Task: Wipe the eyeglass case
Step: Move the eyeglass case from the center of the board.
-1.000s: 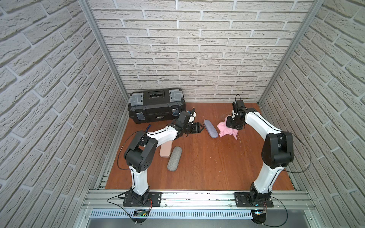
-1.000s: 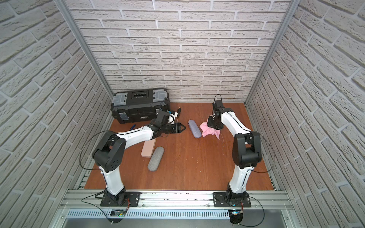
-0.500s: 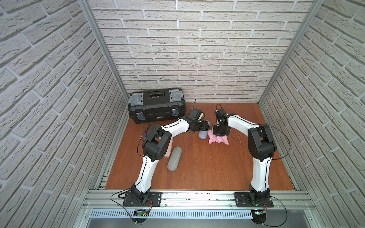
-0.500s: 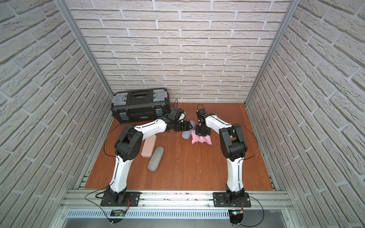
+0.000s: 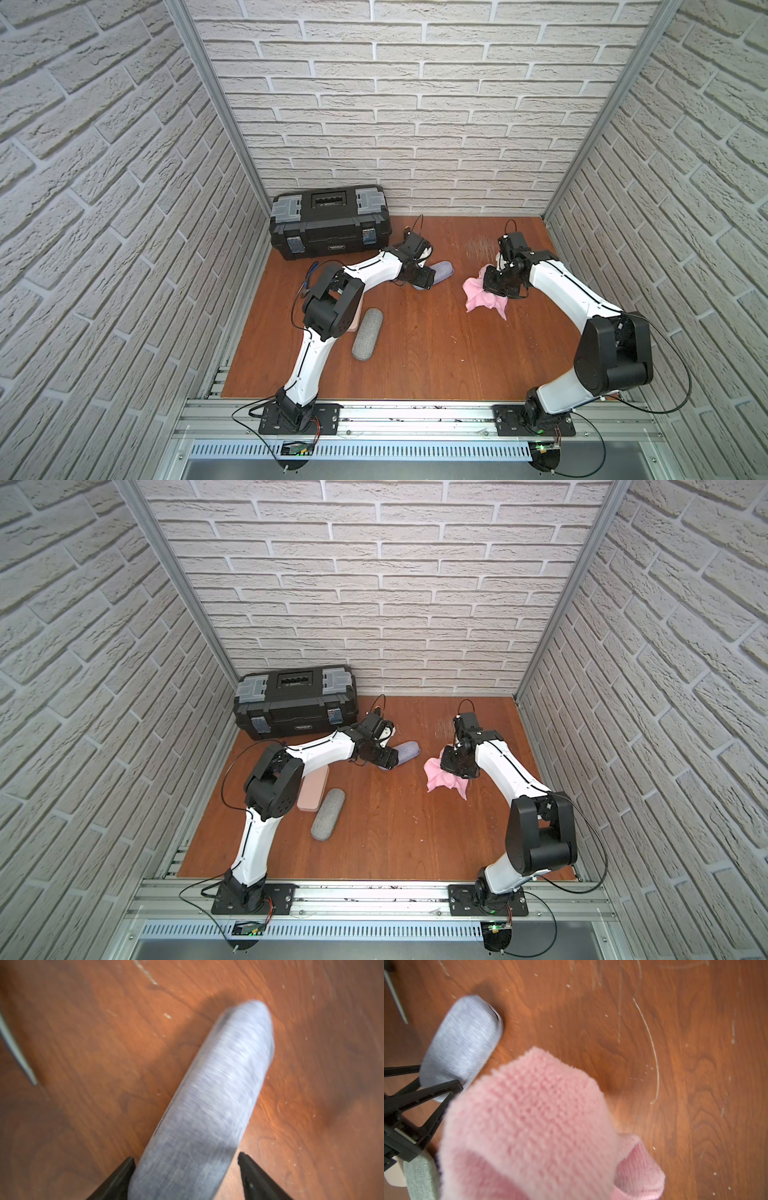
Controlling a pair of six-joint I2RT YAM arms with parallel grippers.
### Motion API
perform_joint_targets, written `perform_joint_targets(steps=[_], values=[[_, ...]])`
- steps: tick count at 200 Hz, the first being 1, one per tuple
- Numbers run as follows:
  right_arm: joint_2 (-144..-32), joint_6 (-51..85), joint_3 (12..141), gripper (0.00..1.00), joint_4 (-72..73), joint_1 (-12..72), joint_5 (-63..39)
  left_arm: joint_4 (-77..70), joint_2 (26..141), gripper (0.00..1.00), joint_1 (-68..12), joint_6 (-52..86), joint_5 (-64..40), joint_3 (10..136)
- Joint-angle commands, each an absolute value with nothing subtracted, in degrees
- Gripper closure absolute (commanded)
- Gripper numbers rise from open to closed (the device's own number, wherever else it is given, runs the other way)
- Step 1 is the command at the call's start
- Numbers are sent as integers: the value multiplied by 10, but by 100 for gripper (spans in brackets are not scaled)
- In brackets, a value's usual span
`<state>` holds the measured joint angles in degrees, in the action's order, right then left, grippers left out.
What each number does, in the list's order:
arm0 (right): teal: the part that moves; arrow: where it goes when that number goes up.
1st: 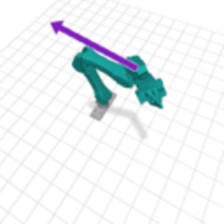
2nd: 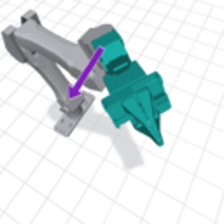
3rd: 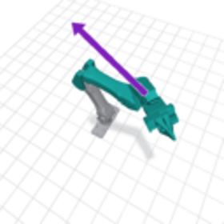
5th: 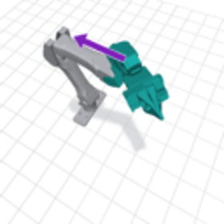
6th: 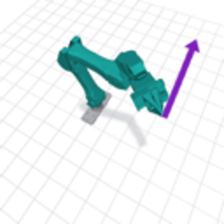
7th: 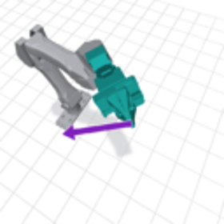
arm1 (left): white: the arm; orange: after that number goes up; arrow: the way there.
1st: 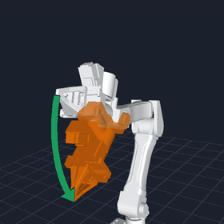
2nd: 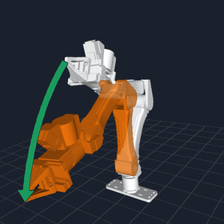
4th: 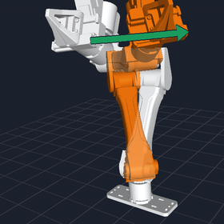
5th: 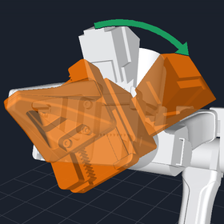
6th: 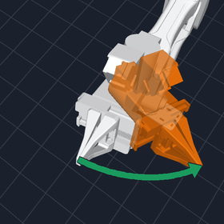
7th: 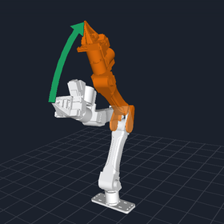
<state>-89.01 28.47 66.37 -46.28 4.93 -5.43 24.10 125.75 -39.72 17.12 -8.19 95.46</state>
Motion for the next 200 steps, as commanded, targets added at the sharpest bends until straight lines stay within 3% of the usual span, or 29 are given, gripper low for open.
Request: perform_joint_targets(steps=[1, 25, 96, 127, 163, 200], values=[[-875, 281, 643, 98, -464, 46, -63, 228, 1249, 19, -406, 87, -62, 944], [-879, 286, 635, 98, -455, 46, -75, 201, 1244, 18, -404, 56, -75, 933], [-871, 278, 639, 98, -457, 41, -78, 159, 1255, 31, -407, -47, -84, 907], [-853, 277, 634, 98, -458, 37, -78, 110, 1224, 39, -404, -101, -148, 850], [-829, 273, 632, 98, -468, 35, -77, 163, 1201, 47, -407, -110, -238, 850], [-772, 273, 594, 98, -468, 40, -70, 152, 1153, 48, -453, -95, -266, 771]])
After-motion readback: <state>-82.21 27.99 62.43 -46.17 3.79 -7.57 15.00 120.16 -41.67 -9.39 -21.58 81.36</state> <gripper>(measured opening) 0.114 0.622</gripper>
